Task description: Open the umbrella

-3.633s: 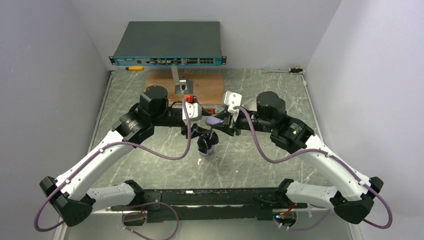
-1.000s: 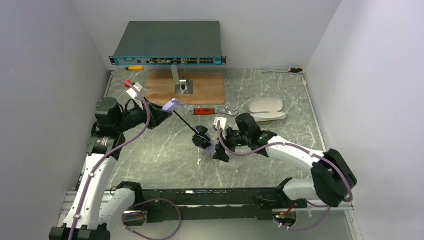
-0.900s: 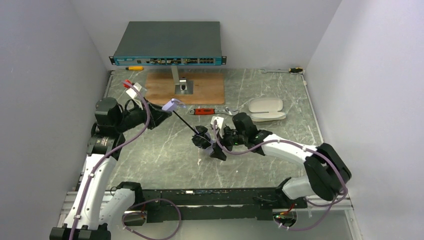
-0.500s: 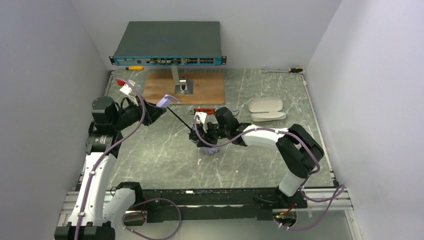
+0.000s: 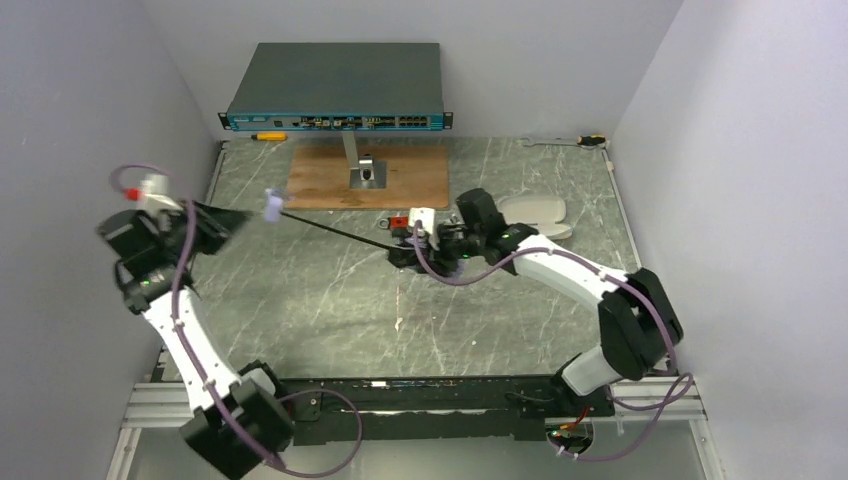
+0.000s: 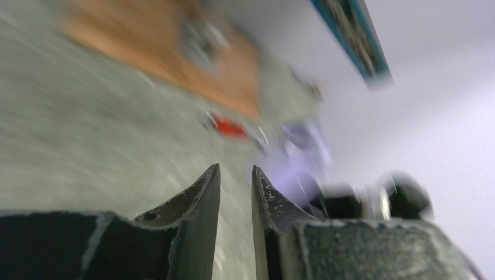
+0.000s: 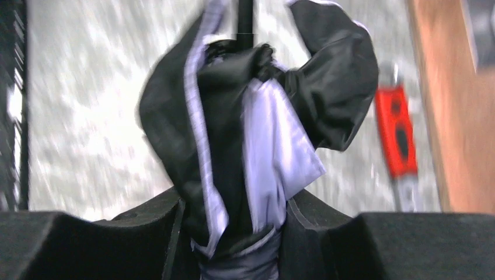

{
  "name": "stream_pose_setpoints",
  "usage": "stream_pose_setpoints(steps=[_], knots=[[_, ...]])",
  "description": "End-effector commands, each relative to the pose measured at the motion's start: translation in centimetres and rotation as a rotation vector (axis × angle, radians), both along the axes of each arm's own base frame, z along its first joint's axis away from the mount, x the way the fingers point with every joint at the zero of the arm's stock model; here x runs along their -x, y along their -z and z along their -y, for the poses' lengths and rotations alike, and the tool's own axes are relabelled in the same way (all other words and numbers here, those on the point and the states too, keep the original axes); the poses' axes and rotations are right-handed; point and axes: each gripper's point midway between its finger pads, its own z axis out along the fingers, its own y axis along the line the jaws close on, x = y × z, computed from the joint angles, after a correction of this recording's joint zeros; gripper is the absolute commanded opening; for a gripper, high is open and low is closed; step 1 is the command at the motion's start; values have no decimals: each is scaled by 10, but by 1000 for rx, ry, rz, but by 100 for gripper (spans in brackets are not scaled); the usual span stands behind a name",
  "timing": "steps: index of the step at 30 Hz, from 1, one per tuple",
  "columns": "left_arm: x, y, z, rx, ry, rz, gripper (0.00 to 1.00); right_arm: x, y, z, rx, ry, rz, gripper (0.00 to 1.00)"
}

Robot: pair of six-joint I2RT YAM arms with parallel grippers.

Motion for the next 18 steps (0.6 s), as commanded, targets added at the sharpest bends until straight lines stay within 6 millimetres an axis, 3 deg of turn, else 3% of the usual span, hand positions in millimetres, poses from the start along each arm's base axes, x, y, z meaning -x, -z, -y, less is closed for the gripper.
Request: stream_pose_setpoints(steps=[1, 5, 6, 9, 11, 13, 16, 18], knots=[[-26, -96, -143, -315, -523, 284, 0, 73, 90, 136, 482, 17, -326, 0], [-33, -77, -100, -298, -308, 277, 0, 80, 77, 127, 443, -1, -411, 0], [-34, -70, -85, -339, -241, 282, 10, 76, 69, 119, 412, 13, -432, 0], [-26, -59, -26, -606, 56, 384, 73, 71, 52, 101, 356, 27, -503, 0], [-14, -41, 6, -840, 263, 455, 94, 69, 45, 97, 349, 28, -526, 0], [13, -15, 35, -976, 514, 511, 99, 66, 38, 97, 348, 26, -501, 0], [40, 10, 49, -1103, 741, 561, 100, 53, 22, 98, 314, 52, -354, 0], [45, 17, 55, -1093, 810, 545, 100, 39, 7, 99, 279, 92, -194, 0]])
